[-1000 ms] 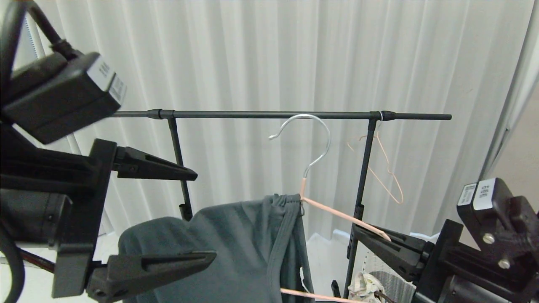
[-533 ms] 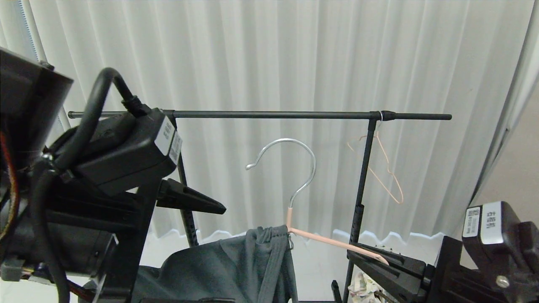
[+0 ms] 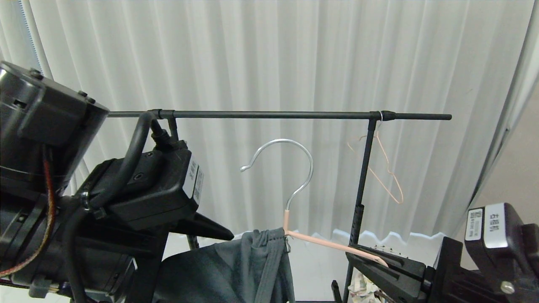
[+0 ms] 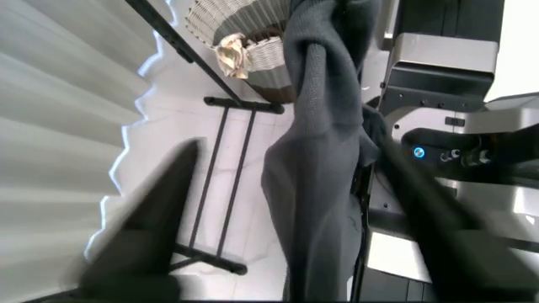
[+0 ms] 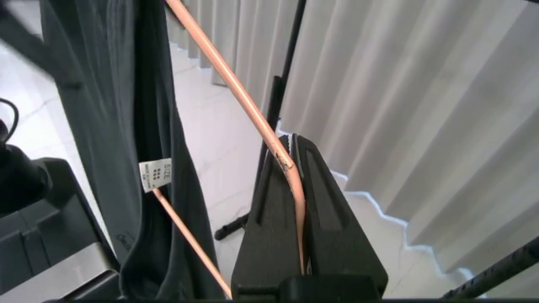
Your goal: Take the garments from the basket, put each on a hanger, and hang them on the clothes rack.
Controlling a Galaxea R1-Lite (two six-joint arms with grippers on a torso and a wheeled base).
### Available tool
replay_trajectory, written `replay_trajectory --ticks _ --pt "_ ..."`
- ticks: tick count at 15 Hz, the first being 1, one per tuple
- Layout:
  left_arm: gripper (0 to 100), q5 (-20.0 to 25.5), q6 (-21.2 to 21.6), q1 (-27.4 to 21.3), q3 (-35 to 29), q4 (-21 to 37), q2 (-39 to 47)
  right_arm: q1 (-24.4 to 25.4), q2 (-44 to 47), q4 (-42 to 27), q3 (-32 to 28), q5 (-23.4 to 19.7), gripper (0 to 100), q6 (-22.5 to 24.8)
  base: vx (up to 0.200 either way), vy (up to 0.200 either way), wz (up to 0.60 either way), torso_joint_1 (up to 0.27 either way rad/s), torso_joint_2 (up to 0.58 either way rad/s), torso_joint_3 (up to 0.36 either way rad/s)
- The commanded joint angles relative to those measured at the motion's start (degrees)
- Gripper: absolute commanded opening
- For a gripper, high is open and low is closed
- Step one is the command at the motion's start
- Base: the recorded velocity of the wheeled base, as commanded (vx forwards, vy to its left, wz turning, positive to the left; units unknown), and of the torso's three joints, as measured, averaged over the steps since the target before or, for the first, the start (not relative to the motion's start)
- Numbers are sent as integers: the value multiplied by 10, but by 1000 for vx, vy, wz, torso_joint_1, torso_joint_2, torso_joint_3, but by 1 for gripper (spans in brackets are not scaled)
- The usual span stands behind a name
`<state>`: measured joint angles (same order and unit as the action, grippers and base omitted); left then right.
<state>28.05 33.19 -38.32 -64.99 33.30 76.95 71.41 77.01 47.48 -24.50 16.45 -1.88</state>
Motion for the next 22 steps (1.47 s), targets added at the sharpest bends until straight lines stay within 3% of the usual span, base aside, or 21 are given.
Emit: replay_trajectory --ticks 1,6,7,9,12,15,18,20,22 --pt "0 0 -1 0 3 0 3 0 2 2 0 0 0 1 0 0 0 0 0 0" --pt "0 -1 -1 0 7 -1 2 0 1 4 1 2 0 9 0 0 0 0 0 0" --pt "0 -2 -1 1 8 -1 1 0 1 4 1 3 100 11 0 0 0 0 0 0" --pt "0 -10 -1 3 15 -1 0 -5 -2 4 -1 15 100 13 0 0 0 0 0 0" --pt "0 -67 -5 14 35 -1 -20 -36 -10 1 2 22 100 13 0 0 0 0 0 0" --pt "0 -89 -8 61 47 -2 -40 -65 -6 1 5 17 100 10 0 0 0 0 0 0" --pt "0 -97 -71 86 40 -48 -53 -65 31 1 5 15 100 -6 0 0 0 0 0 0" --pt "0 -146 -120 84 25 -87 -55 -65 70 1 -12 16 100 -36 0 0 0 0 0 0" --pt "0 -157 -141 84 7 -102 -55 -63 102 -35 -46 16 100 -64 0 0 0 0 0 0"
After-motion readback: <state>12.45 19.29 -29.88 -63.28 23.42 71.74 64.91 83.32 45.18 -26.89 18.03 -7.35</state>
